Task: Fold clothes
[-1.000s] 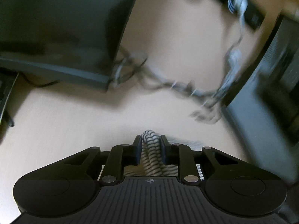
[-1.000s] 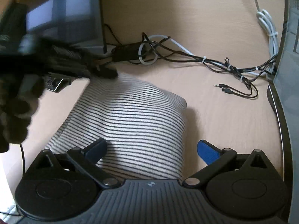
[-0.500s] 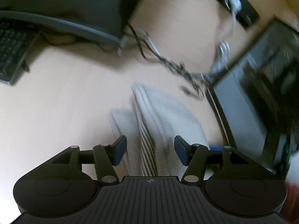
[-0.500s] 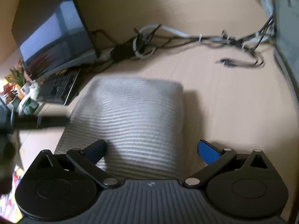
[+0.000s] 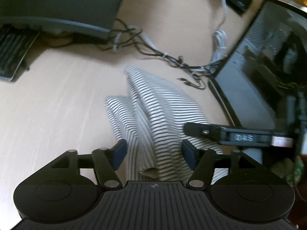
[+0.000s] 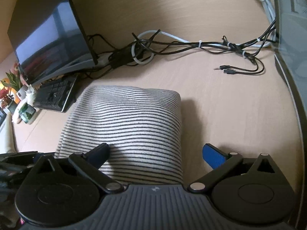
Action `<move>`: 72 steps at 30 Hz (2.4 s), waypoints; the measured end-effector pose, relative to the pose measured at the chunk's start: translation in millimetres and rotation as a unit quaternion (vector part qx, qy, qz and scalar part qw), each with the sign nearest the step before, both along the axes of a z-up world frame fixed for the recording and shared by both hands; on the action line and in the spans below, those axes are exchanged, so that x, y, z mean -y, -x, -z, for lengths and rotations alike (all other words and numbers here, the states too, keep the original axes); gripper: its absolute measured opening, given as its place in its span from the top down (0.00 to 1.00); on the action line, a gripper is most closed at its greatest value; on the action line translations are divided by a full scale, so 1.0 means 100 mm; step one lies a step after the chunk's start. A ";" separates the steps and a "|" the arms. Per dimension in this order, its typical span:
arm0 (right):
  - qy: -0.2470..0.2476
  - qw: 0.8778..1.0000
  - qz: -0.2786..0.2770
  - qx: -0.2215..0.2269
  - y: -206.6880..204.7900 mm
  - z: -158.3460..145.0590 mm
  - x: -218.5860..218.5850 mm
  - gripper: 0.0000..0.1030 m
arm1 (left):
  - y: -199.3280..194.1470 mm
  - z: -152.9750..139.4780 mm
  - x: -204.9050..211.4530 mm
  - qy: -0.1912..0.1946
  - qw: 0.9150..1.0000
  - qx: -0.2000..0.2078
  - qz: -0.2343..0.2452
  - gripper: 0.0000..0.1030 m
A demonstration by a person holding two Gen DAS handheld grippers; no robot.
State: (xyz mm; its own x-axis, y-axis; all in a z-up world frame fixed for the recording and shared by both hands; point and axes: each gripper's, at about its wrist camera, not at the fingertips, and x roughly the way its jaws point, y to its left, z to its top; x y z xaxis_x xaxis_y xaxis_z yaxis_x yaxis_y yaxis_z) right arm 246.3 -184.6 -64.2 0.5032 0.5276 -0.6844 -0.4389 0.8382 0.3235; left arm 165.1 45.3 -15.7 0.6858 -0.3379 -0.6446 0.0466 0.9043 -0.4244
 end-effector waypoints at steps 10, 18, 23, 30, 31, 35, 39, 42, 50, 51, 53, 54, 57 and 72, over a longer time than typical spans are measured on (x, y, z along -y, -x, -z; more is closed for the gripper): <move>0.007 0.999 0.032 0.033 0.14 -0.18 0.09 0.00 | 0.20 -0.20 -0.03 0.028 0.999 0.036 0.009 0.80; -0.006 0.998 -0.012 0.058 0.22 -0.28 -0.07 0.00 | 0.39 0.09 -0.25 0.027 0.999 -0.029 -0.010 0.73; 0.074 0.995 -0.032 0.054 0.18 -0.11 -0.39 0.00 | 0.36 0.09 -0.22 0.015 0.999 -0.027 -0.010 0.64; -0.025 0.999 -0.014 -0.016 -0.02 -0.03 -0.14 0.00 | 0.37 0.10 -0.31 0.015 0.998 -0.049 -0.030 0.43; -0.038 0.999 -0.008 -0.027 -0.05 -0.02 -0.11 0.00 | 0.37 0.09 -0.30 0.011 0.998 -0.048 -0.029 0.43; -0.093 0.994 -0.005 -0.055 -0.16 0.00 -0.14 0.30 | 0.37 0.08 -0.28 -0.002 0.998 -0.049 -0.025 0.43; -0.071 0.997 -0.035 -0.001 -0.10 -0.16 -0.34 0.34 | 0.38 0.09 -0.32 0.002 0.998 -0.056 -0.025 0.41; -0.002 0.999 -0.034 0.004 -0.15 -0.07 -0.50 0.29 | 0.34 0.10 -0.33 0.006 0.998 -0.060 -0.017 0.40; -0.040 0.998 -0.007 -0.057 -0.13 -0.14 -0.26 0.07 | 0.22 -0.21 -0.44 0.034 0.997 -0.071 -0.006 0.25; -0.048 0.997 -0.009 -0.065 -0.12 -0.15 -0.19 0.04 | 0.17 -0.24 -0.45 0.043 0.997 -0.071 -0.001 0.14; -0.071 0.994 -0.011 -0.085 -0.11 -0.11 -0.08 0.00 | 0.03 -0.15 -0.38 0.041 0.995 -0.093 0.022 0.09; -0.082 0.992 -0.012 -0.095 -0.10 -0.10 -0.02 0.00 | -0.04 -0.06 -0.33 0.033 0.993 -0.111 0.031 0.09; -0.096 0.985 -0.009 -0.142 -0.14 0.07 0.00 0.00 | -0.13 0.15 -0.26 0.047 0.987 -0.144 0.045 0.14; -0.062 0.978 -0.161 -0.120 -0.44 0.14 -1.90 0.13 | 0.03 0.08 -1.73 0.041 0.990 -0.102 -0.092 0.36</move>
State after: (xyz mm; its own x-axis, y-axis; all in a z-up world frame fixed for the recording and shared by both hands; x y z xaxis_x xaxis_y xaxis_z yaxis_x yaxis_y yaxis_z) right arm 289.9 5.6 -78.1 0.1311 0.7189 -0.6826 -0.5722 0.6171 0.5401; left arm 162.4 218.1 -24.1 0.5986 -0.2760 -0.7520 -0.2098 0.8520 -0.4797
